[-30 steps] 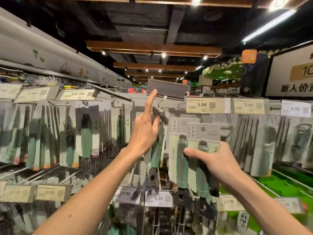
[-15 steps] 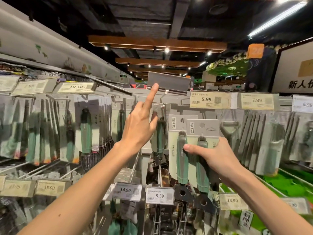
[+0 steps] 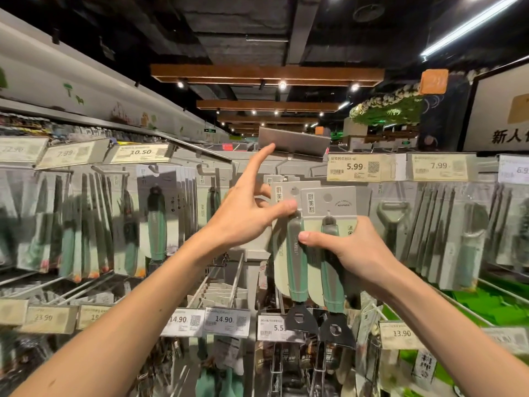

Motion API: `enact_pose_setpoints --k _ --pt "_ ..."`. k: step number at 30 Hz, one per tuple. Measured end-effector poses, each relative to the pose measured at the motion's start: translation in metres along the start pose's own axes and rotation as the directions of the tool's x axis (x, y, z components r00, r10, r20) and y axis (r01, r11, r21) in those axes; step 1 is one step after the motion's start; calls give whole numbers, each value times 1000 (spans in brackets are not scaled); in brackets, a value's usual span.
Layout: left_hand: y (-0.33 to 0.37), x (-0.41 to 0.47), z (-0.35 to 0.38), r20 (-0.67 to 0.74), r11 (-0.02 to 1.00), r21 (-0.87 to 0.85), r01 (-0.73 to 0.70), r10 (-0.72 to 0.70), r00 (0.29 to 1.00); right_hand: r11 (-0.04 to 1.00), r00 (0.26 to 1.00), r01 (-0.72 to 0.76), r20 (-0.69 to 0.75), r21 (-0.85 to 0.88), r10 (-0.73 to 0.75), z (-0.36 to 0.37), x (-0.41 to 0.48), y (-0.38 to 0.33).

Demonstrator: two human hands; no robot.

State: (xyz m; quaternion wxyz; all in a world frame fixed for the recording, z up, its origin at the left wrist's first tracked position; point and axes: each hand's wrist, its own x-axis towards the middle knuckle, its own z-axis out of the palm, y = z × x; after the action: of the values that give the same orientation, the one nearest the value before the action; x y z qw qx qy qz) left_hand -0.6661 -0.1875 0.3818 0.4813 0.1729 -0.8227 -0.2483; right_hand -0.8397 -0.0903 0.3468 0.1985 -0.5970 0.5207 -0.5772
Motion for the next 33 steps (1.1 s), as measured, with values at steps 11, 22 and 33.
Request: enact_pose_setpoints --k 11,22,33 --pt "-3 5 4 -58 998 34 -43 45 997 992 990 -96 -96 88 104 3 -7 9" --pt "-33 26 20 -172 923 358 -141 214 961 996 991 -60 -114 58 66 8 -16 15" --pt "-51 20 24 -222 827 554 -97 258 940 978 992 -128 14 167 127 10 -23 33"
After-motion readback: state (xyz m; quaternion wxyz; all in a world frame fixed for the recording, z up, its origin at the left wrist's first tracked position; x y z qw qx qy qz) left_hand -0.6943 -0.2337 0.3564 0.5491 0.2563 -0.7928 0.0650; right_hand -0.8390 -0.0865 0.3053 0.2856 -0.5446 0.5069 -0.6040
